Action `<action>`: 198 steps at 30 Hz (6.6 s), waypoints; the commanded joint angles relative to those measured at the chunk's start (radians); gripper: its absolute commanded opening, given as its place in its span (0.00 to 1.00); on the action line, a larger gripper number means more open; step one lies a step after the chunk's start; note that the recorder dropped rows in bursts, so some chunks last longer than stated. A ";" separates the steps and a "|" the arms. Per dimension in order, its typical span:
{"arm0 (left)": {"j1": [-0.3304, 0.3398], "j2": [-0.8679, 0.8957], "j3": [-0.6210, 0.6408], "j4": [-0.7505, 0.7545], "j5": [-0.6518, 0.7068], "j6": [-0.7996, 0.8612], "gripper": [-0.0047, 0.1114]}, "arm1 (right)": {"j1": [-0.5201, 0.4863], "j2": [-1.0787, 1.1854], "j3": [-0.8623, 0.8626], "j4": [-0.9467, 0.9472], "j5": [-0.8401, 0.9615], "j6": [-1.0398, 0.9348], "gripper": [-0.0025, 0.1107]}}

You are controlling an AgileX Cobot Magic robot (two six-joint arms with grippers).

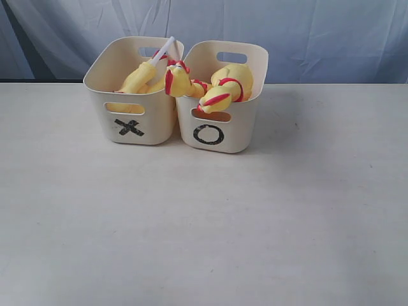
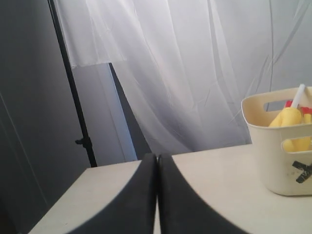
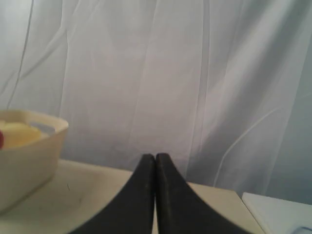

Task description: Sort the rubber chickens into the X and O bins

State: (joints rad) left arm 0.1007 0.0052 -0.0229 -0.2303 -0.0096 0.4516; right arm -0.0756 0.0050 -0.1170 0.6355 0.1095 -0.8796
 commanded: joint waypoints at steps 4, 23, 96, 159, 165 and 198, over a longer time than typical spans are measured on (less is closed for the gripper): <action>0.002 -0.005 0.023 0.007 0.002 -0.003 0.05 | -0.005 -0.005 0.117 -0.247 -0.010 -0.002 0.02; -0.074 -0.005 0.023 0.007 0.010 -0.001 0.05 | 0.067 -0.005 0.117 -0.217 0.068 -0.002 0.02; -0.122 -0.005 0.023 0.022 0.201 -0.003 0.05 | 0.136 -0.005 0.117 -0.559 0.172 0.001 0.02; -0.122 -0.005 0.023 0.015 0.225 -0.077 0.05 | 0.136 -0.005 0.117 -0.554 0.195 0.805 0.02; -0.122 -0.005 0.023 0.015 0.225 -0.077 0.05 | 0.136 -0.005 0.117 -0.554 0.195 0.805 0.02; -0.122 -0.005 0.023 0.015 0.225 -0.077 0.05 | 0.136 -0.005 0.117 -0.510 0.195 0.805 0.02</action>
State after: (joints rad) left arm -0.0161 0.0052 -0.0050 -0.2110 0.2229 0.3817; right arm 0.0604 0.0050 -0.0020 0.1276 0.3106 -0.0755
